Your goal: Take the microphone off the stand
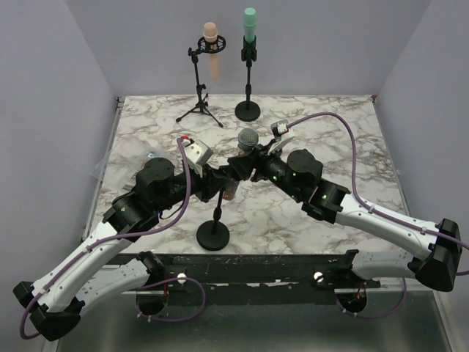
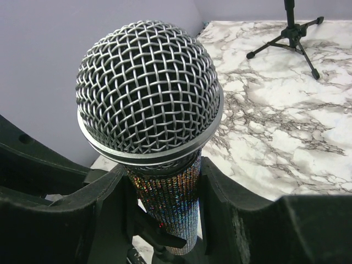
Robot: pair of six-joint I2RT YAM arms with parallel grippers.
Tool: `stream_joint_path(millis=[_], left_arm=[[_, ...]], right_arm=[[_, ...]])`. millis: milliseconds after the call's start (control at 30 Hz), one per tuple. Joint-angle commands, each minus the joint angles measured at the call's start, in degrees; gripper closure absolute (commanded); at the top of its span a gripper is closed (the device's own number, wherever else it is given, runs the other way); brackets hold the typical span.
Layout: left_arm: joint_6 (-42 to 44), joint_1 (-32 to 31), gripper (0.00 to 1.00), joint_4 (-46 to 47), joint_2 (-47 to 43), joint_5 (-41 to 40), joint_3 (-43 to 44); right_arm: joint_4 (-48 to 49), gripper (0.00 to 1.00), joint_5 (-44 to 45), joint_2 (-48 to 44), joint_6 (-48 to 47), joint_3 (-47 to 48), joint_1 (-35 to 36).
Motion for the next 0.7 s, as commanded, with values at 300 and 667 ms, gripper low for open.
stream_joint_path(millis=[300, 667], left_arm=[[0.7, -0.2, 0.20, 0.9, 0.0, -3.0, 3.0], [2.3, -0.2, 0.42, -1.2, 1.3, -1.7, 2.9]], right_arm=[[8.0, 0.99, -2.8, 2.4, -6.6, 2.2, 0.4], [8.6, 0.99, -2.5, 1.4, -6.3, 1.4, 0.4]])
